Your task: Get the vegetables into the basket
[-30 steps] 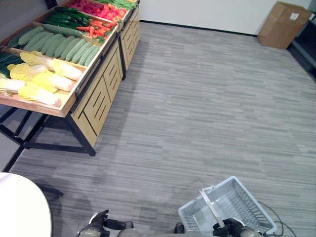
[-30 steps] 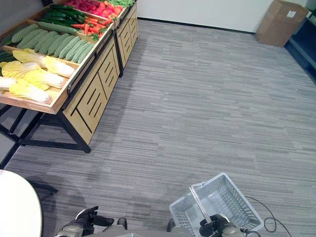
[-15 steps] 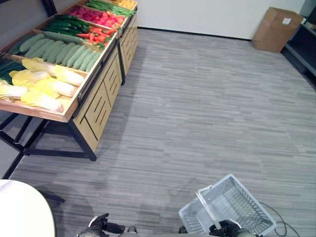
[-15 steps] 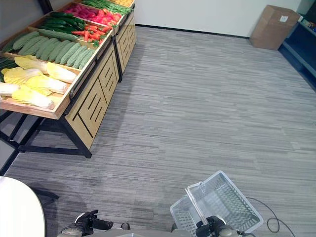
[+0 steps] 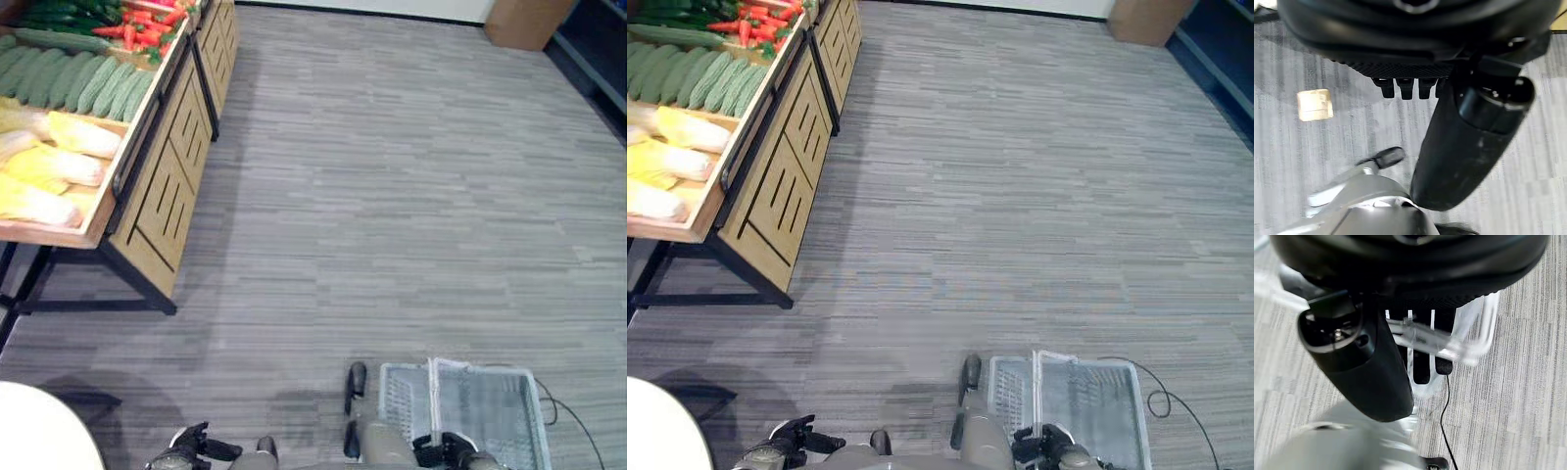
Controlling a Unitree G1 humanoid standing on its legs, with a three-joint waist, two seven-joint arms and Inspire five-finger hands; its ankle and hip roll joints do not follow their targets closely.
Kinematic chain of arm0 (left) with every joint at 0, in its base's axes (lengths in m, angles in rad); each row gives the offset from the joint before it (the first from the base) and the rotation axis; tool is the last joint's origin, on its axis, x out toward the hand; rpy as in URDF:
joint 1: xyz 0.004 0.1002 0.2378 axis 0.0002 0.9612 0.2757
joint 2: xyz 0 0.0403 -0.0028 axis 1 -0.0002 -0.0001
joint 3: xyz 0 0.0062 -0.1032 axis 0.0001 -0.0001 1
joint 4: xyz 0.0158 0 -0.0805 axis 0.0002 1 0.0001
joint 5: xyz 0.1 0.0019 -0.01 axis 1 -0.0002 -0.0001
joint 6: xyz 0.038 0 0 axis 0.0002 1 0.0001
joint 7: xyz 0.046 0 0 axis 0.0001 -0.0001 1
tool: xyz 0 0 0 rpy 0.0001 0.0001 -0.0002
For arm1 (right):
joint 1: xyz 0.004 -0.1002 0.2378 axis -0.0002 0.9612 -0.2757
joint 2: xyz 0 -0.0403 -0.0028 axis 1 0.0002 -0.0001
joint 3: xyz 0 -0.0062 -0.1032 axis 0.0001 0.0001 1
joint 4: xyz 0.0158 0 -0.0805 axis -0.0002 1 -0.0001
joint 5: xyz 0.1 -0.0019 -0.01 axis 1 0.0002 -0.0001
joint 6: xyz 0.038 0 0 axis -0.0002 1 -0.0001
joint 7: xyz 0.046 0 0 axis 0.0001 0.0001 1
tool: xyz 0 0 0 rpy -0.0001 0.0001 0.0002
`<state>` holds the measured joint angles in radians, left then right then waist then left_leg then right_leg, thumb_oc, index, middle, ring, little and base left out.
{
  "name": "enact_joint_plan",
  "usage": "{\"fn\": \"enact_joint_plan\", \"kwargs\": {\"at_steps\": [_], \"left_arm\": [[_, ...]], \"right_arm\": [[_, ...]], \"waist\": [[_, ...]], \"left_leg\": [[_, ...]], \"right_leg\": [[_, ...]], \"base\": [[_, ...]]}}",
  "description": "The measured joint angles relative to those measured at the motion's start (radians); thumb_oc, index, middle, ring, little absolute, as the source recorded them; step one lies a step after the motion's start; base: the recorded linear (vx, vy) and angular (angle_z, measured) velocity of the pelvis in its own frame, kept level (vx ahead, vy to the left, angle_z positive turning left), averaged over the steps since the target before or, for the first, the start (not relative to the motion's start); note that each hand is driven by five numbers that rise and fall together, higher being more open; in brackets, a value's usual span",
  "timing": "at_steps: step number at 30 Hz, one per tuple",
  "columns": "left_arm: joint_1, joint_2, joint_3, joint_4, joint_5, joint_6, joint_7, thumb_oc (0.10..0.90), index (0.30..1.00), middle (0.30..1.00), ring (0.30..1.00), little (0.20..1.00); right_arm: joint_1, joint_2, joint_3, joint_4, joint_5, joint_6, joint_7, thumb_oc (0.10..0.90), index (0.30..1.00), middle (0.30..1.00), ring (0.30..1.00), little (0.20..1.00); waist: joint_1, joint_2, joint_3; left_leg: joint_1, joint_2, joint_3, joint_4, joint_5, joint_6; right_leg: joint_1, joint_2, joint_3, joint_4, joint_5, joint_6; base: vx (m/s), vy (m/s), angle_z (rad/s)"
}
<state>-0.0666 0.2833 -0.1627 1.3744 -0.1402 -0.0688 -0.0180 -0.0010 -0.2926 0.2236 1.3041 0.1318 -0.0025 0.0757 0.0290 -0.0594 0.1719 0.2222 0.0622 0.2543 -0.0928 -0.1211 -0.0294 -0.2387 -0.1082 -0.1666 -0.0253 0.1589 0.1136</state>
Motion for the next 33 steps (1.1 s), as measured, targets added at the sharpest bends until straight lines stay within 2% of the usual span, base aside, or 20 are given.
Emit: {"fn": "enact_joint_plan", "kwargs": {"at_steps": [1, 2, 3, 4, 7, 9, 12, 14, 15, 16, 17, 18, 19, 20, 22, 24, 25, 27, 29, 33], "left_arm": [[0.008, -0.006, -0.001, -0.005, 0.0, 0.0, -0.001, 0.9, 1.0, 1.0, 1.0, 1.0], [0.003, -0.014, -0.004, -0.001, -0.001, 0.0, -0.002, 0.9, 1.0, 1.0, 1.0, 1.0], [-0.01, -0.015, -0.003, 0.004, -0.006, 0.001, -0.002, 0.9, 1.0, 1.0, 1.0, 1.0], [-0.017, -0.017, -0.003, 0.011, -0.007, 0.001, -0.003, 0.9, 1.0, 1.0, 1.0, 1.0], [-0.05, -0.029, -0.005, 0.013, -0.019, -0.009, -0.006, 0.9, 1.0, 1.0, 1.0, 1.0], [-0.061, -0.046, -0.004, 0.011, -0.023, -0.007, -0.006, 0.9, 1.0, 1.0, 1.0, 1.0], [-0.07, -0.042, 0.0, 0.01, -0.048, -0.002, -0.003, 0.9, 1.0, 1.0, 1.0, 1.0], [-0.074, -0.035, 0.037, -0.015, -0.107, -0.013, -0.012, 0.9, 1.0, 1.0, 1.0, 1.0], [-0.093, -0.034, 0.035, -0.04, -0.115, -0.029, -0.014, 0.9, 1.0, 1.0, 1.0, 1.0], [-0.106, -0.032, 0.032, -0.038, -0.114, -0.025, -0.012, 0.9, 1.0, 1.0, 1.0, 1.0], [-0.124, -0.027, 0.022, -0.039, -0.114, -0.02, -0.011, 0.9, 1.0, 1.0, 1.0, 1.0], [-0.136, -0.028, 0.016, -0.041, -0.114, -0.023, -0.009, 0.9, 1.0, 1.0, 1.0, 1.0], [-0.137, -0.027, 0.015, -0.041, -0.113, -0.022, -0.008, 0.9, 1.0, 1.0, 1.0, 1.0], [-0.135, -0.026, 0.009, -0.038, -0.113, -0.015, -0.007, 0.9, 1.0, 1.0, 1.0, 1.0], [-0.134, -0.036, 0.001, -0.031, -0.115, -0.009, -0.006, 0.9, 1.0, 1.0, 1.0, 1.0], [-0.134, -0.036, 0.003, -0.033, -0.114, -0.012, -0.007, 0.9, 1.0, 1.0, 1.0, 1.0], [-0.136, -0.043, -0.001, -0.025, -0.114, -0.012, -0.006, 0.9, 1.0, 1.0, 1.0, 1.0], [-0.118, -0.053, -0.018, -0.027, -0.114, -0.017, -0.006, 0.9, 1.0, 1.0, 1.0, 1.0], [-0.115, -0.063, -0.015, -0.017, -0.113, -0.019, -0.005, 0.9, 1.0, 1.0, 1.0, 1.0], [-0.115, -0.037, -0.029, -0.004, -0.092, -0.01, -0.005, 0.9, 1.0, 1.0, 1.0, 1.0]], "right_arm": [[0.01, -0.003, 0.003, 0.0, 0.001, 0.007, 0.003, 0.4, 0.3, 0.3, 0.3, 0.3], [0.007, -0.007, 0.009, 0.002, 0.0, 0.013, 0.004, 0.4, 0.3, 0.3, 0.3, 0.3], [-0.002, -0.009, 0.018, 0.003, 0.0, 0.018, 0.005, 0.4, 0.3, 0.3, 0.3, 0.3], [-0.009, -0.014, 0.024, 0.003, 0.0, 0.018, 0.005, 0.4, 0.3, 0.3, 0.3, 0.3], [-0.028, -0.041, 0.032, -0.019, 0.0, 0.004, 0.002, 0.4, 0.3, 0.3, 0.3, 0.3], [-0.058, -0.054, 0.03, -0.023, 0.001, -0.003, -0.002, 0.4, 0.3, 0.3, 0.3, 0.3], [-0.073, -0.041, 0.032, -0.03, 0.001, -0.004, -0.003, 0.4, 0.3, 0.3, 0.3, 0.3], [-0.07, -0.036, 0.058, -0.033, 0.002, -0.012, -0.004, 0.4, 0.3, 0.3, 0.3, 0.3], [-0.081, -0.036, 0.099, -0.017, 0.0, -0.017, -0.006, 0.4, 0.3, 0.3, 0.3, 0.3], [-0.088, -0.033, 0.12, -0.015, 0.0, -0.03, 0.0, 0.4, 0.3, 0.3, 0.3, 0.3], [-0.094, -0.025, 0.114, -0.02, 0.002, -0.043, 0.0, 0.4, 0.3, 0.3, 0.3, 0.3], [-0.1, -0.024, 0.112, -0.021, 0.003, -0.045, 0.0, 0.4, 0.3, 0.3, 0.3, 0.3], [-0.114, -0.021, 0.107, -0.022, 0.003, -0.047, 0.004, 0.4, 0.3, 0.3, 0.3, 0.3], [-0.117, -0.016, 0.107, -0.026, 0.003, -0.058, 0.001, 0.4, 0.3, 0.3, 0.3, 0.3], [-0.127, -0.017, 0.103, -0.012, 0.002, -0.058, -0.003, 0.4, 0.3, 0.3, 0.3, 0.3], [-0.135, -0.016, 0.097, -0.009, 0.002, -0.055, -0.006, 0.4, 0.3, 0.3, 0.3, 0.3], [-0.152, -0.014, 0.097, 0.034, 0.0, -0.051, -0.012, 0.4, 0.3, 0.3, 0.3, 0.3], [-0.125, -0.032, 0.071, 0.02, 0.0, -0.054, -0.013, 0.4, 0.3, 0.3, 0.3, 0.3], [-0.107, -0.04, 0.057, 0.028, -0.001, -0.042, -0.02, 0.4, 0.3, 0.3, 0.3, 0.3], [-0.108, -0.028, 0.09, 0.046, -0.008, -0.018, -0.015, 0.4, 0.3, 0.3, 0.3, 0.3]], "waist": [[-0.005, 0.014, -0.012], [-0.005, 0.044, -0.025], [-0.001, 0.043, -0.024], [-0.003, 0.043, -0.024], [-0.018, 0.035, -0.031], [-0.023, 0.036, -0.03], [-0.01, 0.006, -0.013], [0.012, -0.01, 0.002], [0.015, -0.015, 0.021], [0.006, -0.031, 0.029], [-0.017, -0.042, 0.033], [-0.035, -0.052, 0.042], [-0.044, -0.046, 0.047], [-0.048, -0.055, 0.045], [-0.048, -0.05, 0.046], [-0.036, -0.046, 0.049], [-0.016, -0.041, 0.047], [-0.02, -0.019, 0.037], [-0.023, -0.012, 0.022], [-0.013, -0.005, 0.017]], "left_leg": [[0.005, 0.033, -0.008, 0.003, -0.01, -0.012], [0.001, 0.077, -0.019, 0.026, -0.006, -0.013], [-0.013, 0.103, -0.039, 0.074, 0.002, -0.022], [-0.035, 0.127, -0.074, 0.138, 0.007, -0.028], [-0.102, 0.169, -0.134, 0.244, 0.062, -0.103], [-0.125, 0.17, -0.132, 0.274, 0.097, -0.114], [-0.256, 0.193, -0.208, 0.544, 0.156, -0.175], [-0.404, 0.194, -0.266, 0.823, 0.219, -0.17], [-0.477, 0.172, -0.267, 0.927, 0.151, -0.134], [-0.513, 0.141, -0.251, 0.908, 0.116, -0.122], [-0.531, 0.117, -0.207, 0.81, 0.065, -0.102], [-0.528, 0.092, -0.188, 0.67, 0.061, -0.104], [-0.534, 0.088, -0.156, 0.55, 0.062, -0.096], [-0.52, 0.063, -0.136, 0.334, 0.067, -0.095], [-0.502, 0.026, -0.188, 0.046, 0.158, -0.093], [-0.506, 0.009, -0.208, 0.01, 0.213, -0.071], [-0.478, -0.009, -0.218, 0.086, 0.229, -0.033], [-0.463, -0.025, -0.211, 0.181, 0.202, 0.045], [-0.439, -0.05, -0.177, 0.185, 0.187, 0.043], [-0.355, -0.066, -0.126, 0.133, 0.17, 0.084]], "right_leg": [[-0.005, 0.03, 0.001, 0.034, 0.004, -0.006], [0.001, 0.075, -0.008, 0.06, -0.014, -0.062], [0.008, 0.094, -0.011, 0.079, -0.023, -0.112], [0.018, 0.106, -0.011, 0.101, -0.047, -0.135], [0.02, 0.113, -0.061, 0.173, -0.135, -0.162], [0.023, 0.124, -0.066, 0.187, -0.17, -0.181], [0.085, 0.152, -0.058, 0.119, -0.189, -0.203], [0.122, 0.166, -0.065, 0.091, -0.191, -0.234], [0.144, 0.171, -0.086, 0.09, -0.189, -0.237], [0.159, 0.17, -0.101, 0.091, -0.198, -0.222], [0.183, 0.162, -0.112, 0.054, -0.203, -0.214], [0.188, 0.155, -0.124, 0.046, -0.201, -0.214], [0.189, 0.16, -0.138, 0.041, -0.201, -0.213], [0.205, 0.161, -0.153, -0.001, -0.202, -0.211], [0.209, 0.173, -0.15, -0.02, -0.201, -0.213], [0.232, 0.18, -0.144, -0.02, -0.201, -0.212], [0.275, 0.181, -0.1, -0.022, -0.212, -0.194], [0.302, 0.172, -0.09, -0.013, -0.228, -0.172], [0.307, 0.141, -0.072, 0.021, -0.245, -0.15], [0.255, 0.093, -0.009, 0.181, -0.257, -0.132]], "base": [[0.34, -0.302, 0.35], [0.46, -0.416, 0.33], [0.42, -0.378, 0.35], [0.43, -0.415, 0.33], [0.26, -0.281, 0.54], [0.3, -0.364, 0.35], [0.18, -0.311, 0.08], [0.15, -0.113, -0.03], [0.14, -0.027, -0.07], [0.21, 0.012, 0.17], [0.12, 0.087, 0.33], [0.17, 0.146, 0.3], [0.24, 0.254, 0.04], [0.19, 0.207, -0.08], [0.21, 0.221, -0.01], [0.5, 0.559, -0.26], [0.47, 0.556, -0.57], [0.28, 0.362, -0.38], [0.29, 0.418, -0.17], [0.19, 0.354, -0.39]]}}
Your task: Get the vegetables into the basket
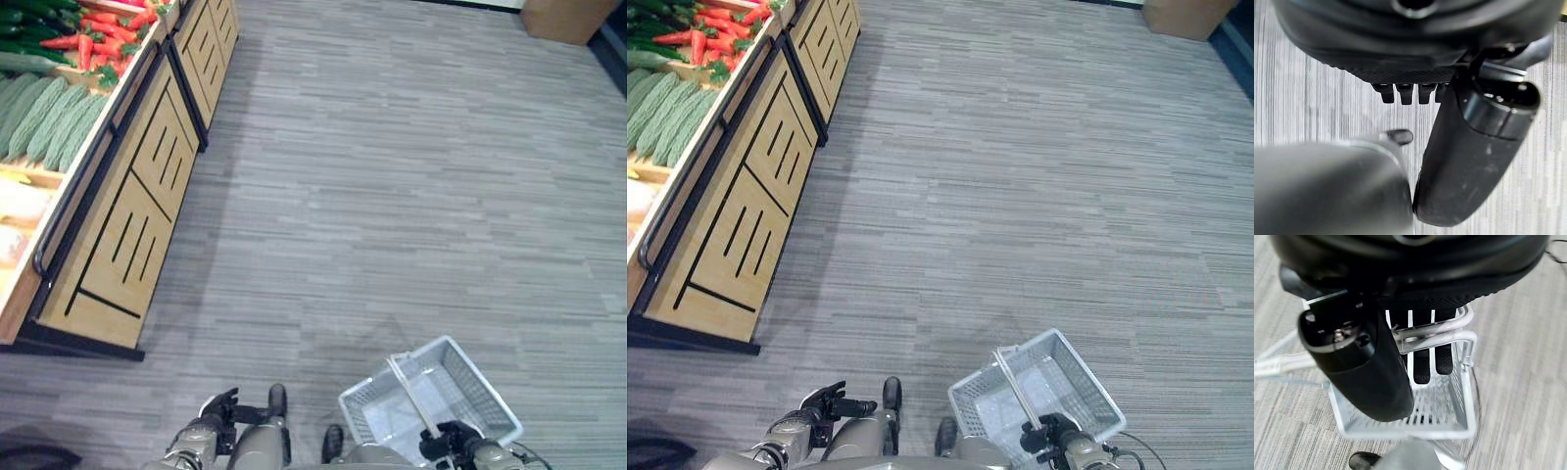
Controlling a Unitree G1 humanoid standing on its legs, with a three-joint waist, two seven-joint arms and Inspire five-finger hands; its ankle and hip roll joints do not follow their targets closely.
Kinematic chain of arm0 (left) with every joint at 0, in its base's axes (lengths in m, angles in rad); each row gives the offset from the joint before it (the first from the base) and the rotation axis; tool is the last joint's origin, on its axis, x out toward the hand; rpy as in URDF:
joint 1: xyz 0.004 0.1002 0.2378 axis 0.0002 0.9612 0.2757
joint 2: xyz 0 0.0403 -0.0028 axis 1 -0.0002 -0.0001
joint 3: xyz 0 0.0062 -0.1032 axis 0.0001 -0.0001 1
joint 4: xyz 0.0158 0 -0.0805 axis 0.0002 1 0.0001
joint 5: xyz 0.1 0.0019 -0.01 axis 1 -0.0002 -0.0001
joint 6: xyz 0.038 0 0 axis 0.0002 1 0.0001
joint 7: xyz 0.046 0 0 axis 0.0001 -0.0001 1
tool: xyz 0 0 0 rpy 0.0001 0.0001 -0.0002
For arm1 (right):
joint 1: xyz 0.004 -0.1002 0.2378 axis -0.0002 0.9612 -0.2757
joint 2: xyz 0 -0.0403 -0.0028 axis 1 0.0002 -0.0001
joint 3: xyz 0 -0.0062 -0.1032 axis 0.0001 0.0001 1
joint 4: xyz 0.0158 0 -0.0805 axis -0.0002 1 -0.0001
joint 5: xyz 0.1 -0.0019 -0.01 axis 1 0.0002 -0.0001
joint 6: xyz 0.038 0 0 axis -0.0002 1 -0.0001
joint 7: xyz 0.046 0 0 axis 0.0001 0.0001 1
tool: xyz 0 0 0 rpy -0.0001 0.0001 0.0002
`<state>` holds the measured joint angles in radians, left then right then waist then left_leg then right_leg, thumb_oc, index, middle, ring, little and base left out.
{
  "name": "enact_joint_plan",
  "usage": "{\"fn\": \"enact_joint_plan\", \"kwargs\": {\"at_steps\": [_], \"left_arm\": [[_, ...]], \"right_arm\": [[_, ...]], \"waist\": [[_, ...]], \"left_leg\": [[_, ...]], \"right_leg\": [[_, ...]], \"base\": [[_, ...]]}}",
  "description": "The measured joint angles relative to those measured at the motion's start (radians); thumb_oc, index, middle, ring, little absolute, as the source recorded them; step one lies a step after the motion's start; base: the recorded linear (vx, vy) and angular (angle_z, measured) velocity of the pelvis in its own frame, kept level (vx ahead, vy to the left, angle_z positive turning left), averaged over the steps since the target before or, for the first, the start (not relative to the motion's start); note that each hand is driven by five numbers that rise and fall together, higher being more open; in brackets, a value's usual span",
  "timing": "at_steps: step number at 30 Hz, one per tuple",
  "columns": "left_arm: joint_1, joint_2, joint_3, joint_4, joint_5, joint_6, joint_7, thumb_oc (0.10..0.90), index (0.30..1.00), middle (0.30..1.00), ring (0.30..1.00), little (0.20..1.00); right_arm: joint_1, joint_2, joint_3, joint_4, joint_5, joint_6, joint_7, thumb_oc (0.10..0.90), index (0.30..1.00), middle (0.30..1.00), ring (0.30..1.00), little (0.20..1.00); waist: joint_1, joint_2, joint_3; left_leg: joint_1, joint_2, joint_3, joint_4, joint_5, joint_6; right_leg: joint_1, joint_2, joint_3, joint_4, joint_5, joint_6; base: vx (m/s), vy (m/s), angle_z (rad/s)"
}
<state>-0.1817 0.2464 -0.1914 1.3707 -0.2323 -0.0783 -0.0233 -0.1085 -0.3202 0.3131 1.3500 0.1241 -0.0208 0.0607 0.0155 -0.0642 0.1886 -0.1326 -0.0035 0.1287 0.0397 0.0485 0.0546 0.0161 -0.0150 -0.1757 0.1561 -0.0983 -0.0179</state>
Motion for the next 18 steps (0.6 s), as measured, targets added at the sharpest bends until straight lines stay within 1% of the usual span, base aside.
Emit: {"fn": "enact_joint_plan", "kwargs": {"at_steps": [1, 2, 4, 6, 7, 8, 9, 10, 11, 12, 13, 14, 16, 17, 18], "left_arm": [[0.001, 0.017, -0.014, -0.002, 0.0, 0.0, 0.0, 0.9, 1.0, 1.0, 1.0, 1.0], [0.0, 0.029, -0.014, -0.005, 0.0, 0.0, 0.0, 0.9, 1.0, 1.0, 1.0, 1.0], [0.002, 0.04, -0.015, -0.02, 0.0, 0.0, 0.003, 0.9, 1.0, 1.0, 1.0, 1.0], [0.006, 0.051, -0.014, -0.031, 0.0, -0.001, 0.003, 0.9, 1.0, 1.0, 1.0, 1.0], [0.006, 0.057, -0.014, -0.034, 0.0, -0.001, 0.003, 0.9, 1.0, 1.0, 1.0, 1.0], [0.005, 0.062, -0.014, -0.035, 0.0, -0.001, 0.003, 0.9, 1.0, 1.0, 1.0, 1.0], [0.006, 0.068, -0.014, -0.034, 0.0, 0.0, 0.002, 0.9, 1.0, 1.0, 1.0, 1.0], [0.026, 0.076, -0.013, -0.028, 0.0, 0.001, 0.002, 0.9, 1.0, 1.0, 1.0, 1.0], [0.045, 0.076, -0.014, -0.027, 0.0, 0.005, 0.002, 0.9, 1.0, 1.0, 1.0, 1.0], [0.056, 0.07, -0.015, -0.025, 0.001, 0.005, 0.0, 0.9, 1.0, 1.0, 1.0, 1.0], [0.064, 0.062, -0.011, -0.017, 0.002, 0.006, -0.001, 0.9, 1.0, 1.0, 1.0, 1.0], [0.078, 0.054, -0.012, 0.0, 0.023, 0.011, -0.002, 0.9, 1.0, 1.0, 1.0, 1.0], [0.087, 0.049, -0.011, 0.001, 0.028, 0.013, -0.003, 0.9, 1.0, 1.0, 1.0, 1.0], [0.09, 0.046, -0.001, 0.006, 0.028, 0.013, -0.002, 0.9, 1.0, 1.0, 1.0, 1.0], [0.097, 0.042, 0.018, 0.009, 0.029, 0.013, -0.002, 0.9, 1.0, 1.0, 1.0, 1.0]], "right_arm": [[0.0, 0.006, 0.006, -0.012, 0.0, 0.0, 0.002, 0.4, 0.3, 0.3, 0.3, 0.3], [0.002, 0.011, 0.006, -0.025, 0.0, 0.0, 0.004, 0.4, 0.3, 0.3, 0.3, 0.3], [0.008, 0.014, 0.007, -0.04, -0.002, 0.0, 0.008, 0.4, 0.3, 0.3, 0.3, 0.3], [0.01, 0.015, 0.007, -0.042, -0.002, 0.0, 0.008, 0.4, 0.3, 0.3, 0.3, 0.3], [0.011, 0.015, 0.007, -0.039, -0.002, 0.0, 0.009, 0.4, 0.3, 0.3, 0.3, 0.3], [0.01, 0.015, 0.007, -0.039, -0.002, -0.001, 0.012, 0.4, 0.3, 0.3, 0.3, 0.3], [0.011, 0.016, 0.007, -0.044, -0.001, -0.002, 0.013, 0.4, 0.3, 0.3, 0.3, 0.3], [0.01, 0.021, 0.006, -0.063, 0.0, -0.008, 0.013, 0.4, 0.3, 0.3, 0.3, 0.3], [0.01, 0.026, 0.005, -0.064, 0.001, -0.014, 0.013, 0.4, 0.3, 0.3, 0.3, 0.3], [0.016, 0.026, 0.0, -0.064, 0.001, -0.015, 0.011, 0.4, 0.3, 0.3, 0.3, 0.3], [0.018, 0.026, -0.002, -0.067, 0.001, -0.016, 0.012, 0.4, 0.3, 0.3, 0.3, 0.3], [0.024, 0.027, -0.003, -0.084, 0.001, -0.018, 0.017, 0.4, 0.3, 0.3, 0.3, 0.3], [0.019, 0.028, -0.003, -0.087, 0.001, -0.024, 0.015, 0.4, 0.3, 0.3, 0.3, 0.3], [0.019, 0.03, -0.021, -0.085, 0.001, -0.023, 0.014, 0.4, 0.3, 0.3, 0.3, 0.3], [0.019, 0.033, -0.041, -0.082, 0.001, -0.021, 0.016, 0.4, 0.3, 0.3, 0.3, 0.3]], "waist": [[0.005, -0.001, -0.001], [0.014, -0.004, -0.003], [0.027, -0.009, -0.005], [0.043, -0.008, -0.005], [0.049, -0.009, -0.006], [0.05, -0.008, -0.005], [0.051, -0.01, -0.006], [0.052, -0.008, -0.006], [0.052, -0.01, -0.007], [0.051, -0.008, -0.013], [0.051, -0.009, -0.022], [0.052, -0.013, -0.026], [0.052, -0.01, -0.025], [0.053, -0.011, -0.03], [0.057, -0.011, -0.032]], "left_leg": [[0.008, 0.0, 0.012, -0.004, -0.008, 0.012], [0.018, -0.005, 0.021, -0.01, -0.017, 0.024], [0.052, -0.034, 0.03, -0.026, -0.033, 0.051], [0.085, -0.063, 0.029, -0.034, -0.048, 0.074], [0.101, -0.074, 0.018, -0.042, -0.052, 0.081], [0.111, -0.079, 0.011, -0.047, -0.054, 0.086], [0.12, -0.085, 0.002, -0.046, -0.053, 0.085], [0.16, -0.085, -0.003, -0.073, -0.058, 0.09], [0.18, -0.087, -0.003, -0.079, -0.06, 0.086], [0.196, -0.087, -0.014, -0.08, -0.074, 0.064], [0.202, -0.087, -0.03, -0.081, -0.085, 0.054], [0.228, -0.086, -0.038, -0.083, -0.094, 0.045], [0.249, -0.085, -0.037, -0.083, -0.111, 0.041], [0.253, -0.085, -0.039, -0.077, -0.137, 0.032], [0.264, -0.084, -0.04, -0.069, -0.154, 0.026]], "right_leg": [[-0.032, -0.009, 0.006, 0.067, -0.008, 0.008], [-0.064, -0.022, 0.009, 0.133, -0.02, 0.023], [-0.103, -0.075, -0.022, 0.245, -0.054, 0.065], [-0.119, -0.122, -0.042, 0.307, -0.064, 0.076], [-0.139, -0.125, -0.035, 0.344, -0.067, 0.08], [-0.159, -0.12, -0.007, 0.378, -0.071, 0.081], [-0.183, -0.103, 0.021, 0.395, -0.075, 0.088], [-0.248, -0.053, 0.094, 0.396, -0.089, 0.088], [-0.277, -0.033, 0.108, 0.38, -0.089, 0.088], [-0.296, -0.039, 0.053, 0.297, -0.083, 0.08], [-0.304, -0.034, 0.043, 0.156, -0.051, 0.086], [-0.315, -0.027, 0.078, -0.071, 0.065, 0.091], [-0.317, -0.03, 0.105, -0.167, 0.123, 0.094], [-0.321, -0.035, 0.121, -0.213, 0.146, 0.106], [-0.312, -0.041, 0.119, -0.243, 0.158, 0.11]], "base": [[0.17, 0.317, -0.35], [0.16, 0.291, -0.25], [0.15, 0.242, -0.12], [0.11, 0.148, 0.05], [0.09, 0.113, 0.2], [0.1, 0.105, 0.31], [0.15, 0.125, 0.28], [0.19, 0.064, 0.2], [0.18, 0.026, 0.21], [0.22, -0.008, 0.31], [0.18, -0.029, 0.48], [0.34, -0.111, 0.38], [0.37, -0.156, 0.19], [0.3, -0.154, 0.05], [0.32, -0.172, 0.03]]}}
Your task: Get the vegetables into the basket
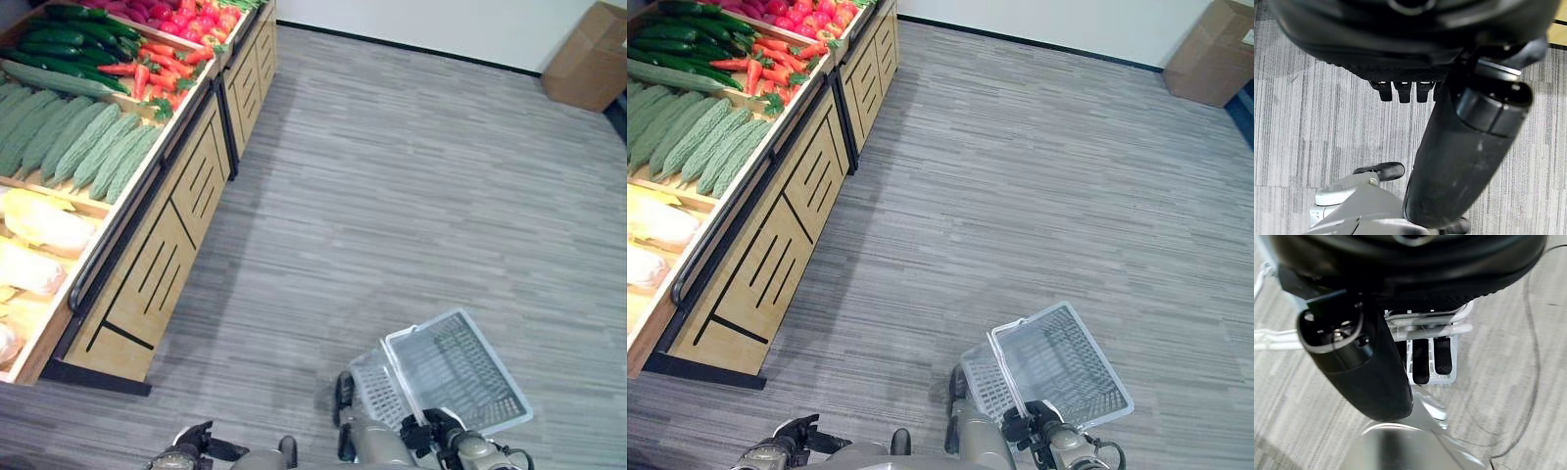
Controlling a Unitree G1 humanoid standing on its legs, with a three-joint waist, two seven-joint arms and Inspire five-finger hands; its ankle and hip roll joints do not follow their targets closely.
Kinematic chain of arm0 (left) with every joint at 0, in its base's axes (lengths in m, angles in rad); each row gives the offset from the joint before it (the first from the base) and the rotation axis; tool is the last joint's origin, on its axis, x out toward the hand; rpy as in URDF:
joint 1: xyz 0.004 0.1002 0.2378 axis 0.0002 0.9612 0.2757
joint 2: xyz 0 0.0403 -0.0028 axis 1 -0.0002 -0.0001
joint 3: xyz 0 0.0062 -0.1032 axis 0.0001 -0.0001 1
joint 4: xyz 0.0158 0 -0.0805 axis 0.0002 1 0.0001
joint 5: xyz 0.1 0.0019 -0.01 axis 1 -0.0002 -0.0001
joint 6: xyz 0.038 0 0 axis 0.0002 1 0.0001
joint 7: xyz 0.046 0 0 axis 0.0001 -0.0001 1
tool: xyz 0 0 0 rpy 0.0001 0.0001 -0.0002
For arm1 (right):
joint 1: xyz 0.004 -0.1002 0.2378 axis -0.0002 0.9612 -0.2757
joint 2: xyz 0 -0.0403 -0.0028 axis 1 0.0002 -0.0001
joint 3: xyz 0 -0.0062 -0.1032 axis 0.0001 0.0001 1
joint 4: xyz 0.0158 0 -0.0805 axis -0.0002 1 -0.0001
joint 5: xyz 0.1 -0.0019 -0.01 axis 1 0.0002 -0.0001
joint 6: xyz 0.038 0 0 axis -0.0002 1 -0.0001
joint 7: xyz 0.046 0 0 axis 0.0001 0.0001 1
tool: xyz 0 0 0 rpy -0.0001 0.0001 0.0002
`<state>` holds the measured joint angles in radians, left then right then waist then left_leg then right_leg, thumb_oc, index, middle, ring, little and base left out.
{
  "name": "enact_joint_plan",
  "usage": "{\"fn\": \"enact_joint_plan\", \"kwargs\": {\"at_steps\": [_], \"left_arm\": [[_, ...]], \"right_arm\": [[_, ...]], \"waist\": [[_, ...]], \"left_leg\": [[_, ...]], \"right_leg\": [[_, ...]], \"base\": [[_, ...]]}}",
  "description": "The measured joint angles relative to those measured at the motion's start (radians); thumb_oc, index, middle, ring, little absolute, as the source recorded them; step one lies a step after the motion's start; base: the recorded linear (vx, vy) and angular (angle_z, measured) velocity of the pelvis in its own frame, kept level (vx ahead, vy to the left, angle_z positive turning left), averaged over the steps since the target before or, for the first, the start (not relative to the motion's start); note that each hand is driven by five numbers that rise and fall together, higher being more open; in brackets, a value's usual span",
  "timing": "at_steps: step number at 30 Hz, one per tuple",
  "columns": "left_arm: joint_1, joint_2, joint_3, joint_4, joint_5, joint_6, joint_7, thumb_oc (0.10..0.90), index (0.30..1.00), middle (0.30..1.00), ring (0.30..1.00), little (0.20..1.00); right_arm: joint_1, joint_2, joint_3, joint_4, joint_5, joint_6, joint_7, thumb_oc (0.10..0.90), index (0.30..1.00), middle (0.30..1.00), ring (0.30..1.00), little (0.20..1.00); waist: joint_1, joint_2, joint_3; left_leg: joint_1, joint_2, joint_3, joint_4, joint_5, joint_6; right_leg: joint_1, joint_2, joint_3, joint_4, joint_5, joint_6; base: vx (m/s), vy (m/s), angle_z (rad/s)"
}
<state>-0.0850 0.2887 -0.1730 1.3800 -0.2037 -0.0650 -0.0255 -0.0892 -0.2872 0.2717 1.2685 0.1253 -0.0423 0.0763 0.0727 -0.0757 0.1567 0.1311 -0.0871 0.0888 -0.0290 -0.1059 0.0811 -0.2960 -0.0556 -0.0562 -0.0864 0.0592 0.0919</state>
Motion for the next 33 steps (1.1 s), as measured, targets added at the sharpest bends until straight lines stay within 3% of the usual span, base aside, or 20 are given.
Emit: {"fn": "enact_joint_plan", "kwargs": {"at_steps": [2, 5, 6, 9, 13, 15, 16, 17, 18, 19, 21, 22, 23, 24, 25, 27, 30, 33], "left_arm": [[0.02, -0.001, 0.001, 0.0, 0.0, 0.0, 0.001, 0.9, 1.0, 1.0, 1.0, 1.0], [0.021, -0.013, 0.003, 0.007, -0.002, 0.001, 0.0, 0.9, 1.0, 1.0, 1.0, 1.0], [0.019, -0.015, 0.003, 0.008, -0.003, 0.001, -0.001, 0.9, 1.0, 1.0, 1.0, 1.0], [0.021, -0.018, 0.014, 0.012, -0.007, -0.008, -0.004, 0.9, 1.0, 1.0, 1.0, 1.0], [0.002, -0.023, 0.021, 0.012, -0.012, -0.008, -0.004, 0.9, 1.0, 1.0, 1.0, 1.0], [0.001, -0.028, 0.052, 0.012, -0.014, -0.007, -0.003, 0.9, 1.0, 1.0, 1.0, 1.0], [-0.003, -0.028, 0.071, 0.014, -0.021, -0.007, -0.002, 0.9, 1.0, 1.0, 1.0, 1.0], [-0.009, -0.026, 0.089, 0.009, -0.035, -0.011, 0.0, 0.9, 1.0, 1.0, 1.0, 1.0], [-0.02, -0.018, 0.091, 0.008, -0.047, -0.02, -0.001, 0.9, 1.0, 1.0, 1.0, 1.0], [-0.03, -0.007, 0.087, 0.002, -0.053, -0.021, -0.003, 0.9, 1.0, 1.0, 1.0, 1.0], [-0.058, 0.009, 0.062, -0.011, -0.05, -0.018, -0.002, 0.9, 1.0, 1.0, 1.0, 1.0], [-0.08, 0.004, 0.037, -0.013, -0.05, -0.016, -0.002, 0.9, 1.0, 1.0, 1.0, 1.0], [-0.078, -0.002, 0.024, -0.017, -0.05, -0.017, -0.003, 0.9, 1.0, 1.0, 1.0, 1.0], [-0.071, -0.004, 0.015, -0.023, -0.05, -0.012, -0.006, 0.9, 1.0, 1.0, 1.0, 1.0], [-0.068, -0.01, 0.02, -0.024, -0.054, -0.005, -0.011, 0.9, 1.0, 1.0, 1.0, 1.0], [-0.06, -0.018, 0.02, -0.023, -0.051, -0.008, -0.015, 0.9, 1.0, 1.0, 1.0, 1.0], [-0.056, -0.028, 0.015, -0.024, -0.049, -0.007, -0.019, 0.9, 1.0, 1.0, 1.0, 1.0], [-0.058, -0.035, 0.014, -0.02, -0.028, -0.007, -0.022, 0.9, 1.0, 1.0, 1.0, 1.0]], "right_arm": [[0.01, -0.001, -0.001, 0.003, 0.0, 0.005, 0.001, 0.4, 0.3, 0.3, 0.3, 0.3], [0.033, -0.005, -0.015, 0.025, 0.0, 0.015, 0.002, 0.4, 0.3, 0.3, 0.3, 0.3], [0.037, -0.004, -0.019, 0.036, 0.0, 0.022, 0.005, 0.4, 0.3, 0.3, 0.3, 0.3], [0.056, -0.015, -0.028, 0.047, 0.001, 0.026, 0.003, 0.4, 0.3, 0.3, 0.3, 0.3], [0.059, -0.053, -0.004, 0.049, 0.002, 0.027, 0.0, 0.4, 0.3, 0.3, 0.3, 0.3], [0.053, -0.066, 0.013, 0.046, 0.002, 0.026, 0.0, 0.4, 0.3, 0.3, 0.3, 0.3], [0.052, -0.059, 0.016, 0.045, 0.002, 0.027, 0.002, 0.4, 0.3, 0.3, 0.3, 0.3], [0.055, -0.051, 0.02, 0.045, 0.002, 0.026, 0.002, 0.4, 0.3, 0.3, 0.3, 0.3], [0.061, -0.043, 0.04, 0.052, 0.002, 0.025, 0.004, 0.4, 0.3, 0.3, 0.3, 0.3], [0.061, -0.033, 0.059, 0.057, 0.002, 0.025, 0.006, 0.4, 0.3, 0.3, 0.3, 0.3], [0.057, -0.016, 0.066, 0.054, 0.002, 0.02, 0.006, 0.4, 0.3, 0.3, 0.3, 0.3], [0.052, -0.01, 0.059, 0.048, 0.003, 0.017, 0.005, 0.4, 0.3, 0.3, 0.3, 0.3], [0.047, -0.007, 0.055, 0.06, 0.002, 0.021, 0.005, 0.4, 0.3, 0.3, 0.3, 0.3], [0.039, -0.001, 0.046, 0.071, 0.003, 0.019, 0.003, 0.4, 0.3, 0.3, 0.3, 0.3], [0.036, -0.004, 0.044, 0.07, 0.002, 0.009, -0.002, 0.4, 0.3, 0.3, 0.3, 0.3], [0.025, -0.008, 0.044, 0.068, -0.001, 0.004, -0.001, 0.4, 0.3, 0.3, 0.3, 0.3], [0.023, -0.01, 0.035, 0.043, 0.0, -0.002, -0.004, 0.4, 0.3, 0.3, 0.3, 0.3], [0.014, -0.011, 0.027, 0.043, -0.001, 0.002, 0.002, 0.4, 0.3, 0.3, 0.3, 0.3]], "waist": [[-0.002, -0.005, -0.008], [-0.016, 0.046, -0.015], [-0.016, 0.049, -0.017], [-0.008, 0.045, -0.024], [-0.02, 0.038, -0.027], [-0.02, 0.026, -0.021], [-0.024, 0.021, -0.017], [-0.025, 0.01, -0.01], [-0.022, -0.004, -0.002], [-0.021, -0.019, 0.003], [-0.049, -0.05, 0.02], [-0.08, -0.059, 0.027], [-0.083, -0.064, 0.033], [-0.08, -0.068, 0.034], [-0.083, -0.067, 0.035], [-0.08, -0.057, 0.034], [-0.074, -0.023, 0.025], [-0.066, -0.009, 0.022]], "left_leg": [[0.041, 0.014, -0.008, -0.001, -0.03, -0.02], [0.079, 0.099, -0.055, 0.031, -0.07, -0.077], [0.08, 0.113, -0.065, 0.058, -0.07, -0.078], [0.052, 0.149, -0.08, 0.191, -0.064, -0.091], [-0.038, 0.164, -0.109, 0.34, -0.045, -0.173], [-0.081, 0.167, -0.111, 0.377, -0.046, -0.195], [-0.122, 0.177, -0.111, 0.478, -0.032, -0.214], [-0.174, 0.183, -0.109, 0.591, -0.019, -0.238], [-0.222, 0.193, -0.098, 0.686, -0.02, -0.235], [-0.247, 0.205, -0.065, 0.668, -0.029, -0.222], [-0.259, 0.228, 0.052, 0.421, -0.018, -0.199], [-0.254, 0.209, 0.1, 0.153, 0.031, -0.196], [-0.254, 0.194, 0.099, 0.004, 0.078, -0.196], [-0.257, 0.184, 0.098, -0.044, 0.112, -0.187], [-0.266, 0.16, 0.097, -0.057, 0.135, -0.173], [-0.251, 0.141, 0.088, -0.013, 0.146, -0.132], [-0.226, 0.133, 0.058, 0.08, 0.109, -0.086], [-0.217, 0.115, 0.066, 0.102, 0.095, -0.091]], "right_leg": [[0.017, -0.005, -0.035, 0.028, 0.038, -0.005], [0.049, 0.063, -0.052, 0.091, 0.093, -0.042], [0.068, 0.077, -0.045, 0.089, 0.095, -0.048], [0.132, 0.104, -0.066, 0.068, 0.082, -0.095], [0.169, 0.113, -0.111, 0.03, 0.075, -0.124], [0.184, 0.127, -0.116, 0.028, 0.048, -0.163], [0.203, 0.136, -0.123, 0.018, 0.027, -0.193], [0.215, 0.14, -0.13, 0.015, 0.021, -0.201], [0.233, 0.143, -0.142, 0.005, 0.017, -0.206], [0.242, 0.139, -0.157, -0.005, 0.022, -0.194], [0.241, 0.12, -0.204, -0.005, 0.007, -0.18], [0.23, 0.104, -0.243, -0.001, -0.007, -0.15], [0.23, 0.109, -0.249, 0.001, -0.005, -0.14], [0.233, 0.113, -0.248, 0.001, -0.006, -0.138], [0.236, 0.113, -0.25, 0.003, -0.022, -0.121], [0.247, 0.124, -0.228, 0.026, -0.022, -0.132], [0.265, 0.145, -0.205, 0.043, -0.031, -0.14], [0.265, 0.125, -0.17, 0.062, -0.032, -0.142]], "base": [[0.37, -0.21, 0.05], [0.43, -0.286, 0.43], [0.41, -0.283, 0.51], [0.31, -0.24, 0.33], [0.2, -0.162, 0.35], [0.27, -0.206, 0.23], [0.23, -0.146, 0.21], [0.13, -0.045, 0.31], [0.09, 0.019, 0.25], [0.06, 0.087, 0.39], [0.04, 0.143, 0.74], [0.05, 0.207, 0.83], [0.1, 0.258, 0.54], [0.14, 0.28, 0.04], [0.11, 0.185, -0.07], [0.14, 0.34, -0.27], [0.12, 0.414, -0.35], [0.05, 0.393, -0.33]]}}
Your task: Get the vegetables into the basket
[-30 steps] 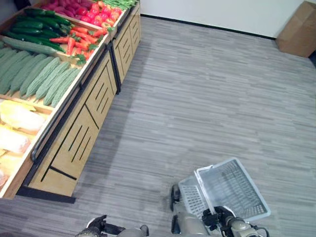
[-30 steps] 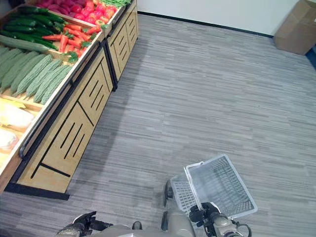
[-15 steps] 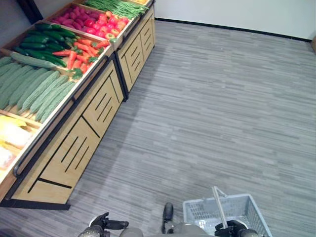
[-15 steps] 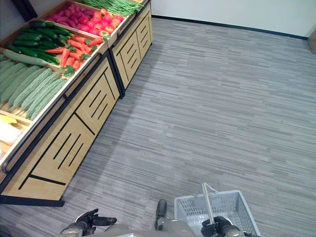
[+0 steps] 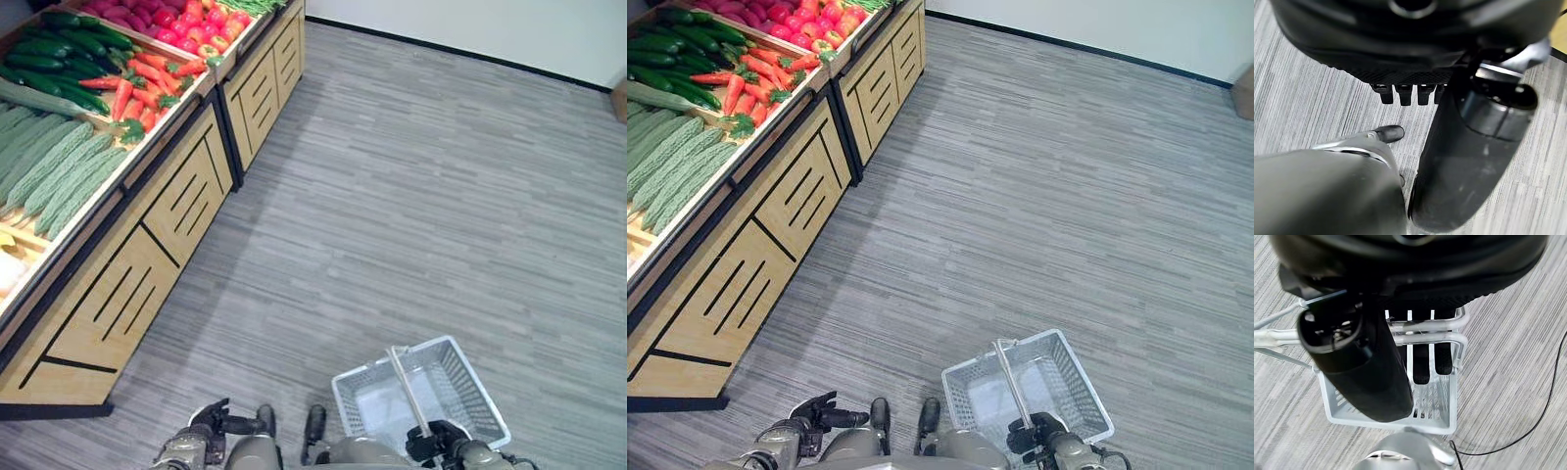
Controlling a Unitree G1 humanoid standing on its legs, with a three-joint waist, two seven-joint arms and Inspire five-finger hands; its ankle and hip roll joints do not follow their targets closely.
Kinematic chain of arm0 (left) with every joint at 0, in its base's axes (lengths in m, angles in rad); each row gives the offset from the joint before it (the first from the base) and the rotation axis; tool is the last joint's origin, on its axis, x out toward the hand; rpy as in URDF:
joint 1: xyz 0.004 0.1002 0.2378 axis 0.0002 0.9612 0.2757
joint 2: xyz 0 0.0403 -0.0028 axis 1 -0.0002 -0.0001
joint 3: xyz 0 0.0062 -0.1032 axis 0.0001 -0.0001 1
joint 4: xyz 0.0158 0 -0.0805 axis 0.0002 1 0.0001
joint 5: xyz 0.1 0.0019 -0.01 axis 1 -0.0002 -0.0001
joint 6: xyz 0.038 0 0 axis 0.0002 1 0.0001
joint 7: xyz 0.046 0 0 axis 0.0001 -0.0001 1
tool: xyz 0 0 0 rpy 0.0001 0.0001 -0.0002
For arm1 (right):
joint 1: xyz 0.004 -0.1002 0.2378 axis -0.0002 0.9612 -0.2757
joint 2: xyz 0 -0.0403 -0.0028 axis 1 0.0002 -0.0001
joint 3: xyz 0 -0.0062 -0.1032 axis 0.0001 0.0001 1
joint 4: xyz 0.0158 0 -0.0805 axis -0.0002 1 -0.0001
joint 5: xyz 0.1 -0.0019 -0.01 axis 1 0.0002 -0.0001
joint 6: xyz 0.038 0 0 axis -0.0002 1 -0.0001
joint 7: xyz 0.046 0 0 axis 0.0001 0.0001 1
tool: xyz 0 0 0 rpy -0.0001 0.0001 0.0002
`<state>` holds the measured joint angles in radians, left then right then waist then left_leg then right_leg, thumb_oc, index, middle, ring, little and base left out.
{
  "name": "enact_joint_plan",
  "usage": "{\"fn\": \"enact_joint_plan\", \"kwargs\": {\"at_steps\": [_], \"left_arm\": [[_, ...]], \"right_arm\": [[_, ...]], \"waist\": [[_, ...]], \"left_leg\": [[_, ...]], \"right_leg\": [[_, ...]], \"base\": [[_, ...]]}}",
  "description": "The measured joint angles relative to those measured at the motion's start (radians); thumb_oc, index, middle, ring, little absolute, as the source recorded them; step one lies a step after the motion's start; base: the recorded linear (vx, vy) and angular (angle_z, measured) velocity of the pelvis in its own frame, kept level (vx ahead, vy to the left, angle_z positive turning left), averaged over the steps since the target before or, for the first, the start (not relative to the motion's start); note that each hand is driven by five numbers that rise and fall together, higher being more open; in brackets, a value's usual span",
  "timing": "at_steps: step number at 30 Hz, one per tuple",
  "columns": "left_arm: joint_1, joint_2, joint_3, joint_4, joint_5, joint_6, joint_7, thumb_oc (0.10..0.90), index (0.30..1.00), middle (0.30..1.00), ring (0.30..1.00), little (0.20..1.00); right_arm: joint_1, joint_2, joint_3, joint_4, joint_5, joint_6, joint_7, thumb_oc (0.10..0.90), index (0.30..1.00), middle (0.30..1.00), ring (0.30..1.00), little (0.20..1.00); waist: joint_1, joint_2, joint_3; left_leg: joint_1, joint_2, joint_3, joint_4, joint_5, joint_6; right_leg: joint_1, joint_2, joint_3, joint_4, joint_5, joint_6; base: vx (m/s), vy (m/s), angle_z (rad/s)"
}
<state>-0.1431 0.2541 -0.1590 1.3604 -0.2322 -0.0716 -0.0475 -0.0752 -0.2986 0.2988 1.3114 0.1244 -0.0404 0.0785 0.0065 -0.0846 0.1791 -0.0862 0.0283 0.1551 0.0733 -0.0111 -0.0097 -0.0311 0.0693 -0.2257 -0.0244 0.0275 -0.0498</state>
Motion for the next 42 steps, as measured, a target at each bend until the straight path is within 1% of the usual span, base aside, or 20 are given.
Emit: {"fn": "enact_joint_plan", "kwargs": {"at_steps": [5, 11, 12, 13, 15, 20, 21, 22, 25, 28, 30, 31, 32, 33, 34, 36, 37, 40, 41, 42], "left_arm": [[-0.008, 0.003, 0.002, 0.006, 0.0, 0.0, 0.001, 0.9, 1.0, 1.0, 1.0, 1.0], [0.002, 0.025, -0.007, 0.003, 0.0, 0.001, 0.006, 0.9, 1.0, 1.0, 1.0, 1.0], [0.008, 0.035, -0.016, 0.004, 0.0, 0.004, 0.006, 0.9, 1.0, 1.0, 1.0, 1.0], [0.01, 0.04, -0.019, 0.004, 0.0, 0.005, 0.006, 0.9, 1.0, 1.0, 1.0, 1.0], [0.013, 0.048, -0.025, 0.005, 0.0, 0.004, 0.007, 0.9, 1.0, 1.0, 1.0, 1.0], [0.005, 0.048, -0.023, 0.025, 0.0, 0.005, 0.008, 0.9, 1.0, 1.0, 1.0, 1.0], [0.005, 0.046, -0.025, 0.025, 0.0, 0.005, 0.008, 0.9, 1.0, 1.0, 1.0, 1.0], [-0.008, 0.038, -0.025, 0.031, 0.0, 0.002, 0.007, 0.9, 1.0, 1.0, 1.0, 1.0], [-0.019, 0.025, -0.026, 0.03, 0.0, -0.002, 0.006, 0.9, 1.0, 1.0, 1.0, 1.0], [-0.015, 0.015, -0.027, 0.022, 0.0, -0.002, 0.006, 0.9, 1.0, 1.0, 1.0, 1.0], [0.001, 0.01, -0.029, 0.02, 0.0, -0.003, 0.005, 0.9, 1.0, 1.0, 1.0, 1.0], [0.011, -0.001, -0.029, 0.02, 0.0, -0.002, 0.007, 0.9, 1.0, 1.0, 1.0, 1.0], [0.013, -0.002, -0.036, 0.041, 0.0, 0.0, 0.012, 0.9, 1.0, 1.0, 1.0, 1.0], [0.008, 0.005, -0.041, 0.039, 0.0, 0.0, 0.016, 0.9, 1.0, 1.0, 1.0, 1.0], [0.006, 0.002, -0.033, 0.049, -0.001, -0.01, 0.019, 0.9, 1.0, 1.0, 1.0, 1.0], [-0.003, 0.013, -0.046, 0.028, -0.006, -0.013, 0.025, 0.9, 1.0, 1.0, 1.0, 1.0], [0.001, 0.013, -0.047, 0.029, -0.008, 0.003, 0.026, 0.9, 1.0, 1.0, 1.0, 1.0], [-0.021, 0.003, -0.065, 0.017, -0.023, 0.003, 0.027, 0.9, 1.0, 1.0, 1.0, 1.0], [-0.032, -0.005, -0.067, -0.003, -0.024, 0.001, 0.025, 0.9, 1.0, 1.0, 1.0, 1.0], [-0.03, -0.021, -0.066, -0.03, -0.024, 0.0, 0.025, 0.9, 1.0, 1.0, 1.0, 1.0]], "right_arm": [[-0.006, -0.005, -0.002, -0.003, -0.001, 0.01, 0.0, 0.4, 0.3, 0.3, 0.3, 0.3], [0.005, -0.012, 0.0, -0.005, -0.002, 0.019, 0.001, 0.4, 0.3, 0.3, 0.3, 0.3], [0.008, -0.013, 0.003, -0.01, -0.001, 0.019, 0.001, 0.4, 0.3, 0.3, 0.3, 0.3], [0.015, -0.012, 0.015, -0.013, 0.0, 0.018, 0.002, 0.4, 0.3, 0.3, 0.3, 0.3], [0.003, -0.012, 0.034, -0.025, 0.0, 0.022, 0.008, 0.4, 0.3, 0.3, 0.3, 0.3], [-0.012, -0.012, 0.045, -0.037, 0.0, 0.019, 0.01, 0.4, 0.3, 0.3, 0.3, 0.3], [-0.015, -0.011, 0.042, -0.04, 0.0, 0.02, 0.01, 0.4, 0.3, 0.3, 0.3, 0.3], [-0.007, -0.008, 0.044, -0.044, 0.0, 0.02, 0.015, 0.4, 0.3, 0.3, 0.3, 0.3], [0.001, -0.007, 0.061, -0.042, 0.0, 0.018, 0.018, 0.4, 0.3, 0.3, 0.3, 0.3], [-0.001, -0.004, 0.06, -0.046, 0.0, 0.016, 0.021, 0.4, 0.3, 0.3, 0.3, 0.3], [0.005, 0.0, 0.057, -0.029, -0.002, 0.019, 0.029, 0.4, 0.3, 0.3, 0.3, 0.3], [0.005, -0.003, 0.058, -0.025, -0.003, 0.02, 0.024, 0.4, 0.3, 0.3, 0.3, 0.3], [0.001, -0.003, 0.06, -0.024, -0.005, 0.019, 0.018, 0.4, 0.3, 0.3, 0.3, 0.3], [0.001, 0.002, 0.059, -0.024, -0.007, 0.018, 0.016, 0.4, 0.3, 0.3, 0.3, 0.3], [0.003, 0.013, 0.049, -0.018, -0.01, 0.018, 0.017, 0.4, 0.3, 0.3, 0.3, 0.3], [-0.006, 0.012, 0.059, -0.027, -0.009, 0.018, 0.015, 0.4, 0.3, 0.3, 0.3, 0.3], [-0.041, 0.0, 0.061, -0.031, -0.01, 0.016, 0.009, 0.4, 0.3, 0.3, 0.3, 0.3], [-0.044, -0.011, 0.062, -0.029, -0.008, 0.017, 0.009, 0.4, 0.3, 0.3, 0.3, 0.3], [-0.032, -0.014, 0.061, -0.029, -0.008, 0.017, 0.006, 0.4, 0.3, 0.3, 0.3, 0.3], [-0.026, -0.027, 0.062, -0.03, -0.009, 0.018, 0.006, 0.4, 0.3, 0.3, 0.3, 0.3]], "waist": [[0.032, 0.012, 0.006], [0.069, 0.025, 0.013], [0.069, 0.025, 0.014], [0.064, 0.026, 0.013], [0.071, 0.024, 0.013], [0.063, 0.032, 0.015], [0.064, 0.032, 0.015], [0.056, 0.035, 0.016], [0.049, 0.033, 0.015], [0.036, 0.038, 0.012], [0.047, 0.021, 0.0], [0.054, 0.033, -0.009], [0.052, 0.021, -0.003], [0.053, 0.013, -0.002], [0.061, 0.003, -0.001], [0.059, 0.001, 0.001], [0.056, 0.012, 0.004], [0.039, 0.022, 0.01], [0.029, 0.021, 0.012], [0.021, 0.033, 0.014]], "left_leg": [[0.008, -0.042, 0.03, 0.014, -0.042, 0.058], [0.058, -0.105, -0.042, 0.016, -0.041, 0.133], [0.09, -0.13, -0.086, -0.003, -0.035, 0.143], [0.095, -0.138, -0.098, -0.002, -0.037, 0.141], [0.112, -0.155, -0.131, -0.013, -0.034, 0.144], [0.124, -0.166, -0.192, -0.006, -0.035, 0.143], [0.13, -0.168, -0.21, -0.006, -0.036, 0.142], [0.143, -0.17, -0.268, -0.006, -0.042, 0.131], [0.154, -0.184, -0.311, 0.004, -0.044, 0.127], [0.172, -0.211, -0.416, 0.002, -0.063, 0.095], [0.184, -0.253, -0.413, 0.004, -0.069, 0.085], [0.191, -0.255, -0.443, -0.003, -0.07, 0.086], [0.16, -0.276, -0.445, 0.067, -0.09, 0.035], [0.131, -0.273, -0.42, 0.141, -0.125, 0.045], [0.112, -0.233, -0.398, 0.184, -0.156, 0.024], [0.07, -0.07, -0.411, 0.175, -0.169, 0.008], [0.079, -0.048, -0.447, 0.134, -0.155, -0.01], [0.041, -0.058, -0.445, 0.133, -0.125, -0.05], [0.041, -0.055, -0.353, 0.062, -0.061, -0.072], [0.06, -0.032, -0.157, -0.013, -0.025, -0.052]], "right_leg": [[-0.02, -0.054, 0.017, 0.069, -0.02, 0.025], [-0.136, -0.158, 0.012, 0.446, -0.103, 0.091], [-0.179, -0.182, 0.045, 0.574, -0.127, 0.113], [-0.182, -0.183, 0.078, 0.584, -0.13, 0.118], [-0.199, -0.16, 0.17, 0.506, -0.129, 0.12], [-0.2, -0.11, 0.271, 0.204, -0.053, 0.157], [-0.201, -0.094, 0.28, 0.185, -0.04, 0.152], [-0.193, -0.041, 0.343, 0.131, -0.009, 0.139], [-0.196, 0.013, 0.359, 0.102, 0.037, 0.105], [-0.185, 0.067, 0.363, 0.074, 0.082, 0.05], [-0.163, 0.047, 0.338, 0.074, 0.144, -0.016], [-0.153, 0.038, 0.327, 0.07, 0.141, -0.013], [-0.136, -0.002, 0.3, 0.047, 0.157, -0.004], [-0.122, -0.02, 0.281, 0.031, 0.156, -0.006], [-0.118, -0.032, 0.248, 0.038, 0.144, -0.017], [-0.118, -0.034, 0.18, 0.061, 0.089, -0.028], [-0.13, -0.033, 0.161, 0.086, 0.074, -0.018], [-0.104, -0.055, 0.111, 0.055, 0.061, 0.012], [-0.075, -0.083, 0.072, 0.014, 0.073, 0.018], [-0.056, -0.089, 0.059, -0.019, 0.078, 0.013]], "base": [[0.02, 0.321, -0.06], [0.03, 0.221, 0.43], [0.02, 0.12, 0.84], [0.01, 0.113, 0.87], [0.0, 0.054, 0.46], [0.03, -0.064, 0.33], [0.12, -0.18, 0.8], [0.1, -0.141, 0.82], [0.13, -0.212, 0.83], [0.16, -0.258, 0.91], [0.21, -0.363, 0.8], [0.25, -0.551, 0.84], [0.19, -0.441, 0.91], [0.16, -0.406, 1.1], [0.14, -0.347, 1.36], [0.16, -0.384, 1.2], [0.1, -0.277, 0.67], [0.08, -0.216, 1.16], [0.1, -0.03, 1.64], [0.06, 0.04, 1.39]]}}
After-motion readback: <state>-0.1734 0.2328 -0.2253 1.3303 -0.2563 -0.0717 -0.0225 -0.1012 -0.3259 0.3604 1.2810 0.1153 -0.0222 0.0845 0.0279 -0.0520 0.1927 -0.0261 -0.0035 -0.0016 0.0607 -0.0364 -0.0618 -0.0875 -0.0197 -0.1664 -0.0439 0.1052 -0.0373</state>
